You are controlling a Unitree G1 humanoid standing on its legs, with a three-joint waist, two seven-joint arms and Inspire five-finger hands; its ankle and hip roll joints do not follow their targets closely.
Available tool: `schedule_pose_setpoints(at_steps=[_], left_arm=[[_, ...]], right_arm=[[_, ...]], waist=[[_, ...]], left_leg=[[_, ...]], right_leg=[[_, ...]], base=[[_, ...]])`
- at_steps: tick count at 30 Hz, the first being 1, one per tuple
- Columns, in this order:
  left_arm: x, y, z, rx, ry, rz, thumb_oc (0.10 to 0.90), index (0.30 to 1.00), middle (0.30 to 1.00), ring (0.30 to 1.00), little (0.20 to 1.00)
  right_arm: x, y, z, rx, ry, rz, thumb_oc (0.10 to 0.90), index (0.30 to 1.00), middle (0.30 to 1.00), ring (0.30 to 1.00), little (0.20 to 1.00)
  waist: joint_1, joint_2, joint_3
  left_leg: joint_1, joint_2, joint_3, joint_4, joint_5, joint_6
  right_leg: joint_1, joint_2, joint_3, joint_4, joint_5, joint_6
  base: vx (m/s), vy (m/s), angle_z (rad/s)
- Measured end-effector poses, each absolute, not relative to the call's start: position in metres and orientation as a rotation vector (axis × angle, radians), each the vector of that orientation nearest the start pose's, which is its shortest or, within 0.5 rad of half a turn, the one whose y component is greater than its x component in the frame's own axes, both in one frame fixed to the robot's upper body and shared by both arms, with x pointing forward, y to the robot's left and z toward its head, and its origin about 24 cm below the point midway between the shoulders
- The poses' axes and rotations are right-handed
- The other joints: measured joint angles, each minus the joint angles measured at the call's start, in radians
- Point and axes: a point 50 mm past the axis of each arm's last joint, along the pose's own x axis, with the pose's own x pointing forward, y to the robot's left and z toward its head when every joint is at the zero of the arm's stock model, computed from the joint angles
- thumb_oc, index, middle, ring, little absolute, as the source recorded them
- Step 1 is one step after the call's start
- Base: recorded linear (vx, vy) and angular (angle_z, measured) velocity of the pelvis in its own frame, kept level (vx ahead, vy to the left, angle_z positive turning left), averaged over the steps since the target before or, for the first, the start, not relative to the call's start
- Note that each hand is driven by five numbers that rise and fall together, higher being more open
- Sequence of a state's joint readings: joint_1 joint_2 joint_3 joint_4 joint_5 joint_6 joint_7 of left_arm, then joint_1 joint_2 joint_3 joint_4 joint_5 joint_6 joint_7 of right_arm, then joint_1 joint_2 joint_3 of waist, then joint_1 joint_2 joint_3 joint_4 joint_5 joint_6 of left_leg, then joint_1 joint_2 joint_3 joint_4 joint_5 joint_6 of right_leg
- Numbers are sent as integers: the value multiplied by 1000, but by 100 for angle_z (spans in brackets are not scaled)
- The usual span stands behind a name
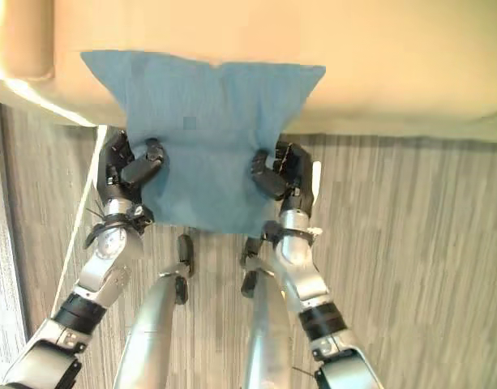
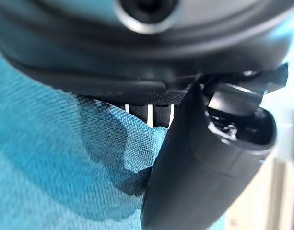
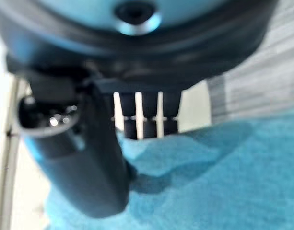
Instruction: Pick up all the scattered cushions and arrange them neatly on the sofa.
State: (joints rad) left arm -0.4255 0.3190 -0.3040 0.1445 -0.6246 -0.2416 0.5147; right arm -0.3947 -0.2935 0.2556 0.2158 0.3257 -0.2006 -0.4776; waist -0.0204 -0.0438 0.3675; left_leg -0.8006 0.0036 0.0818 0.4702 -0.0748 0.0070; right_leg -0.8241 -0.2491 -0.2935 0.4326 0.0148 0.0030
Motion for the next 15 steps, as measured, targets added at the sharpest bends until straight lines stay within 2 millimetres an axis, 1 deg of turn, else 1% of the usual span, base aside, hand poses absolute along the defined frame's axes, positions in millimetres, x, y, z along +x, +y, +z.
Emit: schedule_pose_setpoints(at_steps=[1, 2, 3, 5, 6, 7, 8, 13, 15], left_arm=[[316, 148, 122, -342, -264, 161, 400, 300, 300, 300, 300], [315, 148, 121, -342, -261, 161, 400, 300, 300, 300, 300], [307, 149, 101, -330, -200, 156, 400, 300, 300, 300, 300], [302, 149, 92, -323, -171, 153, 400, 300, 300, 300, 300], [298, 152, 86, -321, -157, 159, 400, 300, 300, 300, 300], [296, 153, 84, -317, -150, 162, 400, 300, 300, 300, 300], [293, 157, 79, -298, -134, 164, 400, 300, 300, 300, 300], [279, 160, 60, -279, -77, 135, 400, 300, 300, 300, 300], [274, 158, 56, -292, -60, 125, 400, 300, 300, 300, 300]], right_arm=[[315, -155, 106, 50, -275, -188, 400, 300, 300, 300, 300], [314, -155, 105, 50, -272, -188, 400, 300, 300, 300, 300], [305, -156, 88, 37, -220, -180, 400, 300, 300, 300, 300], [299, -158, 85, 18, -218, -178, 400, 300, 300, 300, 300], [298, -160, 88, -4, -234, -166, 400, 300, 300, 300, 300], [297, -161, 91, -7, -247, -165, 400, 300, 300, 300, 300], [294, -161, 93, -19, -260, -148, 400, 300, 300, 300, 300], [284, -167, 90, -39, -260, -122, 400, 300, 300, 300, 300], [281, -169, 86, -41, -244, -122, 400, 300, 300, 300, 300]], waist=[[2, 0, 0], [2, 0, 0], [2, 0, 1], [8, -1, 0], [8, -1, -2], [8, -2, -2], [8, -2, -2], [8, -2, -8], [6, -4, -55]], left_leg=[[42, -1, -10, -24, 6, -6], [49, -1, -11, -28, 7, -6], [187, 1, -39, -100, 19, -16], [273, 3, -45, -145, 22, -17], [330, 3, -46, -172, 25, -20], [356, 3, -44, -187, 27, -21], [420, 2, -41, -236, 40, -21], [609, 3, -33, -333, 45, -22], [615, 1, -32, -348, 46, -21]], right_leg=[[43, 2, -13, -21, 0, 0], [51, 3, -15, -25, 0, 0], [202, 18, -52, -92, 1, 1], [287, 28, -62, -127, 0, 5], [341, 34, -63, -151, 2, 9], [366, 36, -64, -164, 4, 12], [426, 48, -66, -206, 16, 20], [608, 72, -71, -306, 34, 32], [611, 72, -71, -315, 34, 32]], base=[[71, -13, 9], [167, -5, 26], [111, 4, 24], [203, 27, 15], [258, 66, -1], [247, 72, -5], [181, 80, -5], [169, 95, -5], [119, 125, -1]])
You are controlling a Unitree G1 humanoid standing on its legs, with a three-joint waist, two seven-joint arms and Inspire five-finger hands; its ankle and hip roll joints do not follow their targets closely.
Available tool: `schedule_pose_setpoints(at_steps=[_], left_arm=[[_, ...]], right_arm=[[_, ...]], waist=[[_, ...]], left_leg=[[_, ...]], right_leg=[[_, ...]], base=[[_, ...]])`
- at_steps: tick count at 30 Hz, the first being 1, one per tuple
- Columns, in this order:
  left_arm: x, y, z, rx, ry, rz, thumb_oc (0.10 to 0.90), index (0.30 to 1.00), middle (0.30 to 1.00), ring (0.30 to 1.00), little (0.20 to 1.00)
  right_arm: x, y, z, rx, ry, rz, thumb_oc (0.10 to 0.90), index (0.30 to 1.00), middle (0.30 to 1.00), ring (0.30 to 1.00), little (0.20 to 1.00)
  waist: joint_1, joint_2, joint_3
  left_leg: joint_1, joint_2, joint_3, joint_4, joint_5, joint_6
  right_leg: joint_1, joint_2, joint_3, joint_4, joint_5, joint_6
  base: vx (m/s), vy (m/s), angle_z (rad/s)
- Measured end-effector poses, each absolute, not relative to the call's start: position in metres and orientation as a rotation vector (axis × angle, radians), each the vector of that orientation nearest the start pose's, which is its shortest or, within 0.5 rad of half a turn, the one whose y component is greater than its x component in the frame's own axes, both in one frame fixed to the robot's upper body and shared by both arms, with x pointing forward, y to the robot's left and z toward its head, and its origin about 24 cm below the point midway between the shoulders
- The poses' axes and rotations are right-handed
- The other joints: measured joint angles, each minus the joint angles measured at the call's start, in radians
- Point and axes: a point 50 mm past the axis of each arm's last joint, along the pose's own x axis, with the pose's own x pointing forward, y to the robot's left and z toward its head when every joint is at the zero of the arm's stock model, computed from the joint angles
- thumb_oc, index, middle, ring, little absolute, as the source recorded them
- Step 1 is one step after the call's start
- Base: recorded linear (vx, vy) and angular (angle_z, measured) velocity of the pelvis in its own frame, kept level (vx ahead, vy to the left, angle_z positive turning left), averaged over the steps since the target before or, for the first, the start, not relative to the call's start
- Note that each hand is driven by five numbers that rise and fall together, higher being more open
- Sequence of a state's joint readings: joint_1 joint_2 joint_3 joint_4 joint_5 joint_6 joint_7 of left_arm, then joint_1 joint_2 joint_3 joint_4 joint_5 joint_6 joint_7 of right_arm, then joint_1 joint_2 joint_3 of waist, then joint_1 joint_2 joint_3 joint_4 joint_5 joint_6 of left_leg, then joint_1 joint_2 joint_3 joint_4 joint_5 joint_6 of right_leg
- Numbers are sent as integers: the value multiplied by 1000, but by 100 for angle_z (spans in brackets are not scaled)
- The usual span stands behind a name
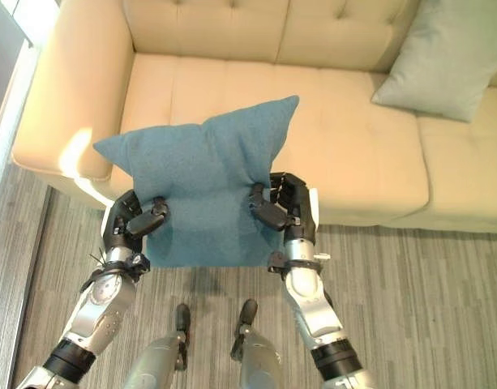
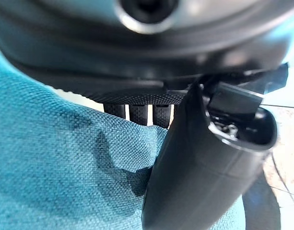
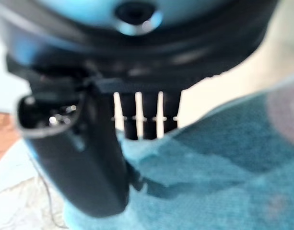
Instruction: Pick up all the scattered cushions and arrange them neatly on the sofa.
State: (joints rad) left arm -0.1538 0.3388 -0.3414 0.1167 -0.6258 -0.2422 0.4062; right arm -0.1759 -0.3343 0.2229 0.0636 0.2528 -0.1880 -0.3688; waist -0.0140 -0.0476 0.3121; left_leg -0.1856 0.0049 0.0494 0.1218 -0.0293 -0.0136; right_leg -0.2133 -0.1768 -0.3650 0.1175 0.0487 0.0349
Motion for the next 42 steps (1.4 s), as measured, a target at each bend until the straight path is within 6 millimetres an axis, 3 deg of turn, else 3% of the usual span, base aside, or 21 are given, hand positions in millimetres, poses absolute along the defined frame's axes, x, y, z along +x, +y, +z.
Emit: schedule_pose_setpoints(at_steps=[7, 8, 9, 11, 13, 15, 18, 19, 20, 21, 23, 25, 27, 29, 31, 32, 34, 35, 38, 39, 42], left_arm=[[267, 160, 48, -283, -26, 126, 400, 300, 300, 300, 300], [268, 161, 48, -279, -23, 127, 400, 300, 300, 300, 300], [267, 161, 46, -274, -8, 127, 400, 300, 300, 300, 300], [265, 163, 44, -271, -1, 134, 400, 300, 300, 300, 300], [265, 166, 43, -267, 0, 146, 400, 300, 300, 300, 300], [264, 168, 42, -265, 4, 153, 400, 300, 300, 300, 300], [261, 171, 38, -268, 20, 168, 400, 300, 300, 300, 300], [258, 168, 34, -283, 32, 171, 400, 300, 300, 300, 300], [254, 164, 29, -305, 52, 177, 400, 300, 300, 300, 300], [252, 163, 27, -312, 61, 180, 400, 300, 300, 300, 300], [251, 148, 24, -342, 76, 131, 400, 300, 300, 300, 300], [250, 139, 24, -355, 80, 86, 400, 300, 300, 300, 300], [249, 135, 22, -356, 88, 68, 400, 300, 300, 300, 300], [250, 130, 24, -362, 81, 38, 400, 300, 300, 300, 300], [250, 131, 24, -357, 82, 39, 400, 300, 300, 300, 300], [251, 132, 24, -343, 92, 34, 400, 300, 300, 300, 300], [251, 134, 23, -337, 96, 38, 400, 300, 300, 300, 300], [251, 135, 22, -332, 100, 41, 400, 300, 300, 300, 300], [247, 142, 13, -313, 138, 67, 400, 300, 300, 300, 300], [247, 143, 13, -305, 140, 67, 400, 300, 300, 300, 300], [249, 150, 14, -275, 136, 71, 400, 300, 300, 300, 300]], right_arm=[[272, -173, 69, 7, -160, -104, 400, 300, 300, 300, 300], [269, -173, 64, 43, -139, -117, 400, 300, 300, 300, 300], [264, -172, 57, 71, -106, -124, 400, 300, 300, 300, 300], [264, -170, 55, 68, -100, -108, 400, 300, 300, 300, 300], [264, -168, 55, 71, -98, -85, 400, 300, 300, 300, 300], [264, -167, 55, 81, -97, -72, 400, 300, 300, 300, 300], [262, -166, 51, 76, -79, -56, 400, 300, 300, 300, 300], [260, -167, 49, 70, -68, -57, 400, 300, 300, 300, 300], [258, -170, 45, 60, -52, -63, 400, 300, 300, 300, 300], [256, -174, 43, 56, -40, -74, 400, 300, 300, 300, 300], [252, -188, 41, 38, -32, -119, 400, 300, 300, 300, 300], [253, -196, 45, 32, -47, -149, 400, 300, 300, 300, 300], [254, -201, 47, 25, -56, -161, 400, 300, 300, 300, 300], [254, -204, 49, 30, -63, -186, 400, 300, 300, 300, 300], [254, -204, 49, 29, -64, -185, 400, 300, 300, 300, 300], [252, -203, 45, 33, -49, -193, 400, 300, 300, 300, 300], [252, -201, 43, 36, -42, -193, 400, 300, 300, 300, 300], [252, -201, 42, 36, -38, -193, 400, 300, 300, 300, 300], [249, -194, 37, 36, -16, -165, 400, 300, 300, 300, 300], [248, -193, 36, 38, -11, -162, 400, 300, 300, 300, 300], [245, -184, 30, 85, 7, -167, 400, 300, 300, 300, 300]], waist=[[0, 5, -14], [-1, 5, -14], [1, 5, -15], [1, 5, -19], [-1, 2, -29], [3, 1, -30], [-4, -4, -35], [-4, 3, -39], [0, 31, -55], [0, 43, -61], [-8, 39, -70], [-8, 27, -76], [-8, 28, -79], [-14, 19, -79], [-12, 20, -79], [-15, 16, -80], [-4, 16, -81], [2, 16, -81], [1, 35, -92], [-3, 44, -98], [-3, -10, -124]], left_leg=[[75, -5, -1, -4, -8, 10], [80, 3, -4, -2, -8, 10], [95, 4, -7, -3, -11, 15], [98, 7, -14, -11, -17, 25], [101, 8, -30, -43, -6, 28], [106, 7, -34, -56, -6, 30], [129, 3, -57, -62, -20, -8], [146, 13, -71, -67, -28, -22], [156, 37, -79, -77, -32, -36], [171, 57, -92, -78, -23, -51], [115, 79, -111, 70, -10, -90], [-12, 77, -65, 316, -22, -100], [-40, 65, -48, 318, -26, -102], [-85, 48, -4, 236, -46, -66], [-102, 34, -2, 149, -39, -63], [-146, 37, 27, 93, -24, -72], [-178, 50, 22, 38, 21, -62], [-179, 52, 19, 15, 40, -62], [-116, 67, 20, -55, 95, -31], [-100, 72, 12, -70, 216, 11], [-52, -6, 55, -100, 180, 57]], right_leg=[[22, -14, 21, 100, 1, 0], [-3, -18, 56, 159, 1, 1], [-14, -17, 113, 204, 16, 24], [-44, -3, 171, 232, -19, 62], [-50, 34, 200, 144, -57, 78], [-73, 37, 173, 101, -56, 77], [-67, 36, 173, -10, 35, 57], [-44, 50, 167, -18, 68, 2], [-28, 76, 155, -30, 57, 8], [-2, 98, 140, -43, 49, -10], [69, 121, 94, -92, 43, -34], [92, 113, 76, -105, 33, -67], [108, 114, 75, -105, 14, -84], [136, 131, 76, -138, -4, -82], [147, 145, 75, -142, 1, -89], [180, 160, 72, -178, -19, -68], [202, 179, 81, -199, -21, -65], [212, 186, 84, -204, -16, -72], [277, 202, 126, -200, -57, -29], [286, 201, 134, -179, -85, -9], [262, 104, 156, -79, -152, 41]], base=[[73, 130, -2], [111, 59, 8], [190, -33, 2], [184, -66, -1], [203, -92, 13], [188, -77, 11], [265, -123, 27], [268, -126, 28], [198, -135, 21], [145, -174, 37], [79, -139, 54], [63, -63, 19], [174, -62, 5], [182, -11, 2], [225, 44, -13], [218, 54, -4], [172, 53, -14], [337, 140, -29], [228, 108, -38], [222, 138, -19], [194, 176, -13]])
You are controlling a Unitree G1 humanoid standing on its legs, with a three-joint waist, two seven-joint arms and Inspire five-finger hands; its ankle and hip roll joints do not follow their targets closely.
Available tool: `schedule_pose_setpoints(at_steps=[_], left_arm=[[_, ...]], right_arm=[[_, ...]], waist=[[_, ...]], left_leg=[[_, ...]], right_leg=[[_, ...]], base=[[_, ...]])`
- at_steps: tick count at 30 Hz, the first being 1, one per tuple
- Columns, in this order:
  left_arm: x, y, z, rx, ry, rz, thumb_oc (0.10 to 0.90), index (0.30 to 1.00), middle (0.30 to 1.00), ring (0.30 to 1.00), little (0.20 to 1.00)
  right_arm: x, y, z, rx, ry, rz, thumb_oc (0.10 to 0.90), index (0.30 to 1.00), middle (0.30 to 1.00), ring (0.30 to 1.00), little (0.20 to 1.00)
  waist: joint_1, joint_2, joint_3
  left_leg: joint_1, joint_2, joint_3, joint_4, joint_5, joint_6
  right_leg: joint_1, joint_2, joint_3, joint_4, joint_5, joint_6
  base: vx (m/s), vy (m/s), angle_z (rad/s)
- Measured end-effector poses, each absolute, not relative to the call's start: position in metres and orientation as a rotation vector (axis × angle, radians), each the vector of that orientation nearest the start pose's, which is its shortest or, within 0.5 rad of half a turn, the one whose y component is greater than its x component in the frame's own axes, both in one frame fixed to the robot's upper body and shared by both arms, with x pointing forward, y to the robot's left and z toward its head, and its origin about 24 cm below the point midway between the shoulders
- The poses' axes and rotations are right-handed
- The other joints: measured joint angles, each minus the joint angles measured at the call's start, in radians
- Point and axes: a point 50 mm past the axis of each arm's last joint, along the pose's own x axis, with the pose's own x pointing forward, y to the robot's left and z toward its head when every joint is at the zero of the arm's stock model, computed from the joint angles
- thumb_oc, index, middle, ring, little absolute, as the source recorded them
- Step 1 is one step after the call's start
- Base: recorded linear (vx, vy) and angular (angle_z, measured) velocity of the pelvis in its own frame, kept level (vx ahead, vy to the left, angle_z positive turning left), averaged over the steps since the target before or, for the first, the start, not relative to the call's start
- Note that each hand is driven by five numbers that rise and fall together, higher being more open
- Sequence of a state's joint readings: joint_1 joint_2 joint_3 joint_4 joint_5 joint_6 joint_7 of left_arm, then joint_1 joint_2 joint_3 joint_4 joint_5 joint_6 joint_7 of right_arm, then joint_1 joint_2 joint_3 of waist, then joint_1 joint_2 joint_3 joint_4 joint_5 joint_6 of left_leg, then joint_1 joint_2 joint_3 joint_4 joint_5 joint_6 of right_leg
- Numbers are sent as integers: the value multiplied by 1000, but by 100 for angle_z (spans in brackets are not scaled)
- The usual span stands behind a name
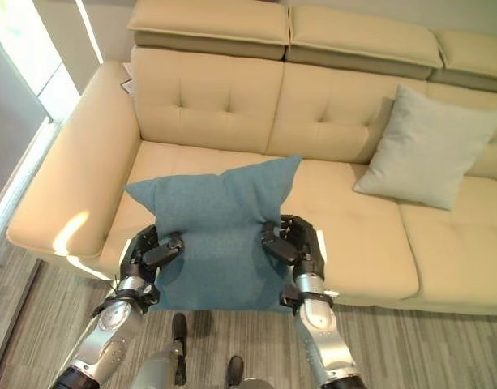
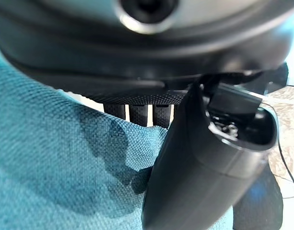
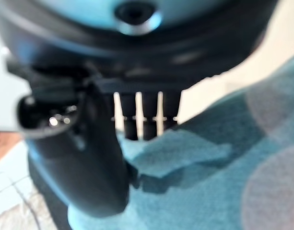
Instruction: Pick up all the scattered cushions and arrange them neatly on the sofa.
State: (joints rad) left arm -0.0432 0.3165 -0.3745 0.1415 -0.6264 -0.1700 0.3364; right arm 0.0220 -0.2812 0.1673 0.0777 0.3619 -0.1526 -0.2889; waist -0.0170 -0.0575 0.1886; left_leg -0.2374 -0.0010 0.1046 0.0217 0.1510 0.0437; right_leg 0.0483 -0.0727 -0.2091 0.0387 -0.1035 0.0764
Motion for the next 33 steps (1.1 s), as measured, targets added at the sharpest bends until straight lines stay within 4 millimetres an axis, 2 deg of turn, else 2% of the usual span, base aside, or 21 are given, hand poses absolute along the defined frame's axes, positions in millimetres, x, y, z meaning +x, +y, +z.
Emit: schedule_pose_setpoints(at_steps=[2, 4, 5, 6, 7, 9, 11, 12, 15, 16, 17, 19, 20, 22, 23, 25, 26, 29, 30, 32, 33], left_arm=[[250, 154, 15, -270, 132, 82, 400, 300, 300, 300, 300], [251, 159, 17, -269, 123, 100, 400, 300, 300, 300, 300], [251, 161, 18, -264, 120, 105, 400, 300, 300, 300, 300], [251, 167, 19, -241, 117, 108, 400, 300, 300, 300, 300], [251, 167, 19, -239, 117, 108, 400, 300, 300, 300, 300], [251, 169, 18, -235, 119, 111, 400, 300, 300, 300, 300], [251, 171, 18, -237, 116, 118, 400, 300, 300, 300, 300], [251, 170, 18, -241, 117, 121, 400, 300, 300, 300, 300], [250, 167, 15, -248, 130, 117, 400, 300, 300, 300, 300], [247, 165, 12, -255, 140, 116, 400, 300, 300, 300, 300], [246, 164, 11, -259, 146, 114, 400, 300, 300, 300, 300], [242, 160, 8, -279, 159, 114, 400, 300, 300, 300, 300], [242, 156, 6, -288, 167, 109, 400, 300, 300, 300, 300], [242, 152, 6, -307, 168, 100, 400, 300, 300, 300, 300], [244, 147, 7, -314, 164, 81, 400, 300, 300, 300, 300], [244, 145, 6, -321, 166, 78, 400, 300, 300, 300, 300], [243, 144, 6, -328, 167, 81, 400, 300, 300, 300, 300], [246, 143, 11, -329, 149, 62, 400, 300, 300, 300, 300], [247, 141, 12, -330, 145, 52, 400, 300, 300, 300, 300], [248, 138, 12, -327, 148, 41, 400, 300, 300, 300, 300], [248, 138, 12, -328, 150, 39, 400, 300, 300, 300, 300]], right_arm=[[244, -181, 29, 94, 12, -158, 400, 300, 300, 300, 300], [245, -176, 29, 102, 12, -137, 400, 300, 300, 300, 300], [246, -174, 30, 105, 11, -129, 400, 300, 300, 300, 300], [245, -171, 29, 117, 14, -117, 400, 300, 300, 300, 300], [245, -170, 28, 118, 15, -116, 400, 300, 300, 300, 300], [245, -169, 29, 119, 12, -103, 400, 300, 300, 300, 300], [246, -169, 30, 117, 8, -92, 400, 300, 300, 300, 300], [246, -169, 30, 114, 8, -92, 400, 300, 300, 300, 300], [245, -172, 28, 105, 18, -97, 400, 300, 300, 300, 300], [242, -173, 25, 105, 30, -105, 400, 300, 300, 300, 300], [241, -174, 23, 103, 38, -109, 400, 300, 300, 300, 300], [241, -178, 23, 92, 42, -118, 400, 300, 300, 300, 300], [241, -181, 21, 91, 50, -130, 400, 300, 300, 300, 300], [241, -187, 21, 81, 48, -147, 400, 300, 300, 300, 300], [242, -193, 24, 69, 37, -162, 400, 300, 300, 300, 300], [244, -195, 27, 57, 27, -159, 400, 300, 300, 300, 300], [244, -197, 28, 54, 22, -163, 400, 300, 300, 300, 300], [245, -198, 29, 53, 19, -170, 400, 300, 300, 300, 300], [245, -199, 29, 53, 18, -176, 400, 300, 300, 300, 300], [245, -201, 29, 52, 18, -190, 400, 300, 300, 300, 300], [245, -202, 29, 48, 18, -190, 400, 300, 300, 300, 300]], waist=[[2, 3, 1], [5, 4, 2], [5, 6, 3], [5, 8, 4], [6, 9, 5], [19, 14, 7], [23, 13, 7], [25, 13, 8], [0, 9, 8], [-3, -10, 5], [-2, -22, 4], [2, -1, 5], [-6, 4, 4], [-19, 4, 6], [-23, -15, 6], [-16, -14, 7], [-14, -11, 5], [-29, -13, 7], [-33, -18, 9], [-33, -16, 12], [-30, -8, 12]], left_leg=[[42, -22, 0, -12, -11, 16], [73, -33, 2, -12, -38, 41], [85, -33, 3, -12, -43, 46], [118, -33, 1, -15, -65, 61], [126, -33, 1, -18, -67, 62], [193, -35, 7, -66, -76, 56], [201, -35, 1, -80, -79, 48], [200, -35, -3, -81, -93, 33], [207, -49, -30, -79, -98, 24], [228, -68, -45, -80, -108, 9], [239, -75, -56, -78, -120, -7], [243, -46, -60, -72, -133, -27], [229, -25, -82, -30, -154, -59], [201, -11, -87, 42, -167, -86], [108, -14, -76, 221, -190, -113], [63, -4, -56, 329, -192, -115], [41, 9, -57, 376, -218, -110], [39, 53, -48, 301, -235, -102], [41, 83, -37, 222, -230, -108], [41, 118, -42, 126, -195, -147], [53, 129, -52, 82, -167, -142]], right_leg=[[-40, -40, 1, 142, -37, 32], [-87, -60, 27, 300, -44, 44], [-137, -73, 37, 414, -41, 52], [-246, -102, 50, 621, -52, 100], [-254, -105, 46, 629, -59, 107], [-296, -118, 1, 496, -72, 89], [-321, -110, -34, 339, -48, 63], [-346, -98, -34, 260, -16, 64], [-349, -98, -35, 106, 107, 54], [-294, -96, -31, 41, 175, 47], [-262, -95, -25, -5, 263, -4], [-233, -65, -32, -43, 277, -28], [-193, -45, -67, -87, 276, -36], [-166, -29, -88, -96, 259, -46], [-160, -44, -98, -99, 250, -62], [-142, -38, -98, -109, 244, -75], [-128, -29, -100, -114, 235, -96], [-118, -15, -100, -125, 214, -111], [-114, -14, -93, -129, 212, -110], [-106, -7, -93, -129, 217, -102], [-99, 1, -90, -129, 216, -94]], base=[[166, 188, -8], [111, 153, 0], [110, 120, 5], [222, 109, 5], [336, 60, 7], [268, -9, -2], [181, -66, -5], [113, -51, 4], [241, -106, 35], [128, -48, 42], [220, -93, 35], [195, -109, 20], [79, -104, 37], [50, -78, 49], [24, -28, 31], [50, -21, 4], [155, 14, -8], [164, 51, -1], [197, 103, 3], [135, 75, -14], [173, 95, -31]])
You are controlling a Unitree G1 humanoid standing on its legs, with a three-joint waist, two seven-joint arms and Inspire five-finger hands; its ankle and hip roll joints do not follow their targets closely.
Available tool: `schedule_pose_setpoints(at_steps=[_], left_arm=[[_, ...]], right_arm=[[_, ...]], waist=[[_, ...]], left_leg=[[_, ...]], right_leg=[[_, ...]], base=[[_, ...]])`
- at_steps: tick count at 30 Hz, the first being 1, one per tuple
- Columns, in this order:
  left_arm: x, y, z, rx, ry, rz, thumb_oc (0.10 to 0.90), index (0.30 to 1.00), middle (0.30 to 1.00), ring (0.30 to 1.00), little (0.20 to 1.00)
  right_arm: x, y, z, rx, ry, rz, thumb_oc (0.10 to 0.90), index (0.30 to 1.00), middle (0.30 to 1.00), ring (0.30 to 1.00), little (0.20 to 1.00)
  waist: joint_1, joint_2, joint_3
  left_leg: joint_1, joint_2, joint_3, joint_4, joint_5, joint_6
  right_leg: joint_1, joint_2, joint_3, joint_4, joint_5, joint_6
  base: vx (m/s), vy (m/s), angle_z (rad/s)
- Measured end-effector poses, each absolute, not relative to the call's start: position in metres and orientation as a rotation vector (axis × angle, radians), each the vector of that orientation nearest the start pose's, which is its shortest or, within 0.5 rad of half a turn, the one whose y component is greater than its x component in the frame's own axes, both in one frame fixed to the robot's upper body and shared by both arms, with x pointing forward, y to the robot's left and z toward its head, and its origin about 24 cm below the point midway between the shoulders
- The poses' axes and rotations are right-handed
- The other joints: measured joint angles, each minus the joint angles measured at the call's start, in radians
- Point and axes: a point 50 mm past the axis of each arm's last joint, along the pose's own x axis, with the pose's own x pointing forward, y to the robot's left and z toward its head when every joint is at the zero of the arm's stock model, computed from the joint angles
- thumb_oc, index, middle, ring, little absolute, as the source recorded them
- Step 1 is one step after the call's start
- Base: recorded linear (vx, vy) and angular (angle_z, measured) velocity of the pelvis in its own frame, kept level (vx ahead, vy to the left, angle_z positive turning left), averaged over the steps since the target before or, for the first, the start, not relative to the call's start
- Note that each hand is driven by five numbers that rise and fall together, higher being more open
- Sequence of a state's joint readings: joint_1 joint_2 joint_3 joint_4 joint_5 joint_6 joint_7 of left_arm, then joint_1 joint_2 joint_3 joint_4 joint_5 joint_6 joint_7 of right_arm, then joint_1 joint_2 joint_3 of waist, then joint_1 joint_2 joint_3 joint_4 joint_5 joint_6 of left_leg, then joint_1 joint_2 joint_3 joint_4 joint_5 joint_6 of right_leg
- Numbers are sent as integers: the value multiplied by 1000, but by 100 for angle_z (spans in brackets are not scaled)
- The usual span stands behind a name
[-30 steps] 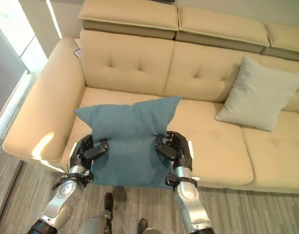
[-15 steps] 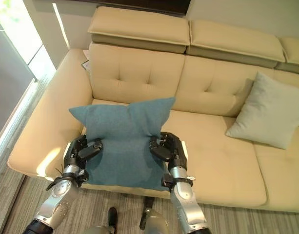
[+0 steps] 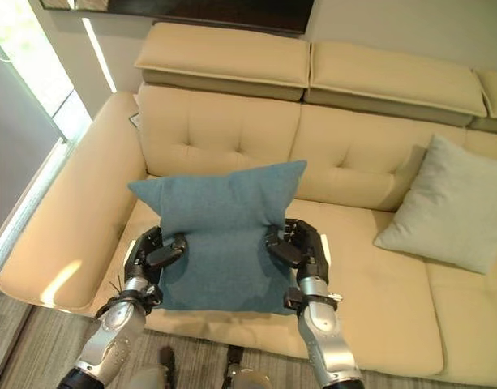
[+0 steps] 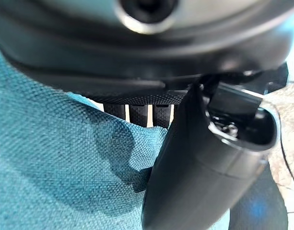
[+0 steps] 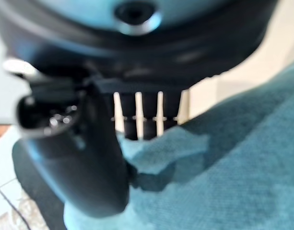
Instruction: Pick up all the scattered cushions and arrange them neatly on the sofa.
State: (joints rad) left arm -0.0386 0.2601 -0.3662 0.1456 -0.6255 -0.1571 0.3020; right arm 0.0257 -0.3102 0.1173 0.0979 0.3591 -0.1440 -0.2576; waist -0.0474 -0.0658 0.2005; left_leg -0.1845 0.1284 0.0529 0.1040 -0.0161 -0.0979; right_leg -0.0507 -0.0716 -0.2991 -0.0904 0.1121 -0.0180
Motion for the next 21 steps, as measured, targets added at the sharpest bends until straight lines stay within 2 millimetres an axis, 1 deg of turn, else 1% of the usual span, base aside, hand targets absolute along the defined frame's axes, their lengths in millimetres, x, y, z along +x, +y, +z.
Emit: schedule_pose_setpoints(at_steps=[1, 2, 3, 4, 7, 8, 9, 10, 11, 14, 18, 19, 21], left_arm=[[247, 136, 11, -327, 154, 33, 400, 300, 300, 300, 300], [247, 134, 11, -329, 158, 24, 400, 300, 300, 300, 300], [246, 135, 11, -319, 159, 20, 400, 300, 300, 300, 300], [247, 138, 11, -305, 155, 20, 400, 300, 300, 300, 300], [247, 140, 12, -301, 153, 24, 400, 300, 300, 300, 300], [248, 145, 13, -290, 148, 34, 400, 300, 300, 300, 300], [248, 148, 13, -282, 145, 39, 400, 300, 300, 300, 300], [249, 152, 15, -274, 139, 49, 400, 300, 300, 300, 300], [250, 157, 16, -267, 128, 64, 400, 300, 300, 300, 300], [252, 163, 21, -241, 102, 80, 400, 300, 300, 300, 300], [255, 163, 27, -239, 74, 92, 400, 300, 300, 300, 300], [259, 162, 32, -240, 57, 94, 400, 300, 300, 300, 300], [265, 160, 38, -240, 35, 93, 400, 300, 300, 300, 300]], right_arm=[[244, -204, 29, 42, 21, -197, 400, 300, 300, 300, 300], [242, -206, 28, 39, 25, -207, 400, 300, 300, 300, 300], [241, -204, 25, 54, 37, -214, 400, 300, 300, 300, 300], [239, -203, 23, 56, 42, -212, 400, 300, 300, 300, 300], [239, -200, 23, 58, 45, -199, 400, 300, 300, 300, 300], [239, -196, 21, 61, 50, -185, 400, 300, 300, 300, 300], [239, -193, 21, 61, 52, -176, 400, 300, 300, 300, 300], [240, -191, 21, 58, 51, -162, 400, 300, 300, 300, 300], [241, -187, 23, 52, 43, -139, 400, 300, 300, 300, 300], [247, -184, 28, 26, 22, -117, 400, 300, 300, 300, 300], [260, -181, 41, -6, -34, -108, 400, 300, 300, 300, 300], [267, -180, 50, -23, -67, -112, 400, 300, 300, 300, 300], [273, -180, 59, -51, -104, -121, 400, 300, 300, 300, 300]], waist=[[-6, 32, -1], [-9, 52, -1], [-13, 38, -2], [-24, 24, -6], [-20, 21, -8], [-14, 21, -8], [-7, 21, -8], [12, 21, -8], [15, 21, -8], [31, 21, -8], [33, 21, -8], [33, 21, -8], [31, 21, -8]], left_leg=[[13, 15, -7, -39, 38, 5], [31, 14, -28, -61, 101, 12], [44, 7, -27, -69, 108, 8], [67, -27, -14, -105, 114, 21], [99, -63, 1, -142, 121, 37], [121, -77, 11, -163, 120, 42], [131, -79, 17, -173, 121, 43], [143, -80, 25, -184, 120, 45], [147, -83, 28, -191, 120, 46], [150, -88, 34, -192, 120, 46], [148, -88, 43, -192, 120, 47], [139, -87, 47, -192, 121, 49], [124, -84, 48, -192, 126, 54]], right_leg=[[18, 23, 3, 0, -13, 25], [33, 37, 5, 0, -18, 35], [39, 23, 11, 0, -20, 49], [44, -5, 19, 0, -23, 67], [51, -43, 33, 0, -16, 84], [60, -57, 35, 0, -18, 90], [62, -59, 42, 0, -17, 91], [62, -61, 58, 0, -16, 93], [65, -65, 59, 0, -20, 101], [66, -70, 62, 0, -22, 105], [61, -70, 68, -1, -22, 105], [48, -69, 74, -1, -21, 106], [33, -67, 79, -1, -18, 110]], base=[[172, 96, -30], [157, 120, -23], [144, 131, -5], [144, 131, -5], [85, 98, -5], [94, 119, -1], [63, 83, -18], [65, 78, -14], [55, 73, -7], [29, 52, 0], [-25, 30, -6], [-78, 3, -10], [-156, -5, -6]])
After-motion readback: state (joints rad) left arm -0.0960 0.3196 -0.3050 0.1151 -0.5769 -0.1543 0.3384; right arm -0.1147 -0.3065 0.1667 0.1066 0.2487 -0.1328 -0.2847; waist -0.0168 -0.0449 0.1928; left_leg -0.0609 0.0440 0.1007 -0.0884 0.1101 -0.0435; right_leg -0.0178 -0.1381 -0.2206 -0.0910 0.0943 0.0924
